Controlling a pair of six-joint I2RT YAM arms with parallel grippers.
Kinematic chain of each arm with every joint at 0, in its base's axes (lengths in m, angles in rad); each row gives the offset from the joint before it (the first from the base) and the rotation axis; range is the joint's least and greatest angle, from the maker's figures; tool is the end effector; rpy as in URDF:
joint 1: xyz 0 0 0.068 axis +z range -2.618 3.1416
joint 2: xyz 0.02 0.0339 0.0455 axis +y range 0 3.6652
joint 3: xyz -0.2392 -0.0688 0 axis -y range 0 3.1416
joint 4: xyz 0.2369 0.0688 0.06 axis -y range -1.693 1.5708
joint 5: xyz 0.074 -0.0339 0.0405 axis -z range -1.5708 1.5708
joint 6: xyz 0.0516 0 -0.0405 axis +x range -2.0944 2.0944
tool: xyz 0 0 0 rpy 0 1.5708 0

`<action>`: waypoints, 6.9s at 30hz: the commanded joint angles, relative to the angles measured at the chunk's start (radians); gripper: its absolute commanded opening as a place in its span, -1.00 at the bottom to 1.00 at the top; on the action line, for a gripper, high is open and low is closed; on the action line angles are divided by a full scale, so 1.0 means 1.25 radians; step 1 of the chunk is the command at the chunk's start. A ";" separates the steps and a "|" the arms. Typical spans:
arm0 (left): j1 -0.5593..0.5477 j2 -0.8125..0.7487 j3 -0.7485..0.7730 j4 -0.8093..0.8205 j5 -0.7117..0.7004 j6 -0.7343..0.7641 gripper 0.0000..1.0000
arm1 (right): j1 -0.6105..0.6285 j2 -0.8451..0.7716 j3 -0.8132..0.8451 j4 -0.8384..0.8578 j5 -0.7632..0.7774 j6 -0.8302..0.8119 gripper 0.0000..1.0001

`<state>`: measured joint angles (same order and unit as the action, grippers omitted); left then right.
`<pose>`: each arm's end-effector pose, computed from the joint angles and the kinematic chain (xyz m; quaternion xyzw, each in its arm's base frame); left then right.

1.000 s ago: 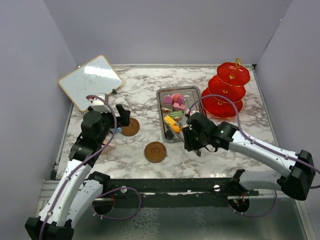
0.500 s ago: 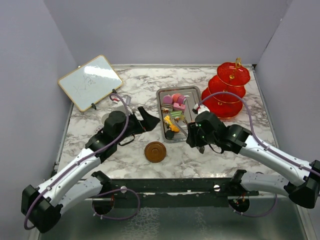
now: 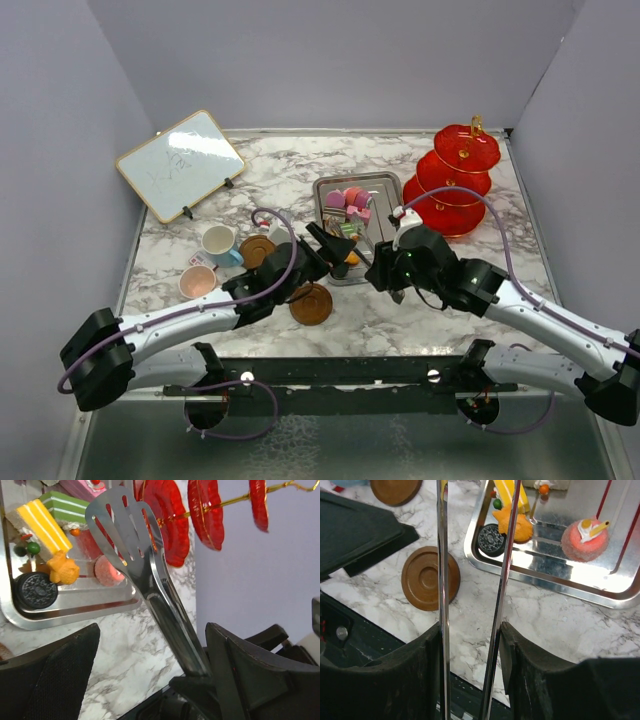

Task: Serve the afternoon tea
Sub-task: Pick up the clamp from the center of the board, then pick up the desert from the tray.

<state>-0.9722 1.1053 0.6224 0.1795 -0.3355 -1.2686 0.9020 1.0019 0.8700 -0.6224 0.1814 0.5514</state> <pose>0.1647 -0.2114 0.2337 -0.2151 0.7712 -0.4670 0.3753 0.1467 0.1706 0.2579 -0.1240 0.9063 0.2006 0.3507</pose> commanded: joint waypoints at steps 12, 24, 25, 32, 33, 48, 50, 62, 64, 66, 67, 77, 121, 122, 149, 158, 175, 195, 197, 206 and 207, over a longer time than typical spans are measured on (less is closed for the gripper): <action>-0.021 0.129 0.053 0.165 -0.028 -0.113 0.17 | 0.002 -0.051 -0.019 0.101 -0.045 -0.012 -0.10; -0.025 0.119 0.041 0.198 -0.010 -0.095 -0.55 | 0.002 -0.044 -0.024 0.104 -0.087 -0.010 -0.09; -0.025 0.117 0.038 0.202 -0.009 -0.094 -0.57 | 0.002 -0.045 -0.027 0.106 -0.092 -0.007 -0.09; -0.027 0.095 0.026 0.222 -0.015 -0.071 -0.58 | 0.002 -0.060 -0.039 0.116 -0.088 0.035 0.02; -0.027 0.093 0.026 0.226 -0.012 -0.065 -0.58 | 0.002 -0.059 -0.041 0.120 -0.093 0.039 0.04; -0.027 0.080 0.006 0.302 0.015 -0.014 -0.59 | 0.002 0.036 -0.002 0.128 -0.168 0.100 0.29; -0.027 0.076 0.004 0.304 0.017 -0.006 -0.59 | 0.002 0.031 -0.008 0.148 -0.180 0.106 0.29; -0.028 0.050 -0.024 0.315 0.019 -0.009 -0.59 | -0.024 0.035 0.001 0.148 -0.183 0.102 0.07; -0.027 0.043 -0.026 0.318 0.014 -0.002 -0.59 | -0.031 0.034 0.000 0.156 -0.208 0.099 0.04; -0.027 0.039 -0.029 0.323 0.011 0.000 -0.59 | -0.032 0.036 0.000 0.168 -0.237 0.093 0.02; -0.027 0.038 -0.032 0.327 0.011 0.000 -0.59 | -0.033 0.037 -0.001 0.170 -0.243 0.096 0.02; -0.027 0.035 -0.048 0.344 0.015 -0.003 -0.54 | -0.038 0.031 0.005 0.161 -0.213 0.103 -0.24; 0.120 -0.229 0.046 -0.181 0.084 0.323 0.98 | -0.052 0.163 0.138 -0.139 -0.206 0.011 -0.27; 0.120 -0.213 0.018 -0.102 0.103 0.236 0.98 | -0.052 0.165 0.140 -0.127 -0.221 0.024 -0.27; 0.083 0.001 -0.052 0.206 0.095 -0.099 0.14 | -0.053 0.115 0.080 0.124 -0.292 0.159 -0.27; 0.083 0.010 -0.046 0.225 0.078 -0.094 -0.17 | -0.053 0.119 0.097 0.117 -0.321 0.141 -0.26; 0.083 0.020 -0.028 0.225 0.108 -0.095 -0.42 | -0.053 0.194 0.186 -0.034 -0.274 0.027 -0.10; 0.078 0.063 -0.012 0.225 0.116 -0.110 -0.42 | -0.052 0.252 0.238 -0.078 -0.253 -0.011 0.10; 0.078 0.065 -0.012 0.225 0.117 -0.112 -0.42 | -0.052 0.252 0.237 -0.071 -0.249 0.002 0.05; 0.078 0.056 -0.024 0.225 0.111 -0.111 -0.34 | -0.052 0.224 0.216 -0.059 -0.210 0.024 -0.17; 0.077 0.055 -0.025 0.225 0.110 -0.110 -0.29 | -0.052 0.217 0.213 -0.055 -0.205 0.030 -0.18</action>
<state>-0.8661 1.1812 0.5816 0.4530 -0.2092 -1.3964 0.8375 1.3140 1.1297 -0.7441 -0.1200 0.5632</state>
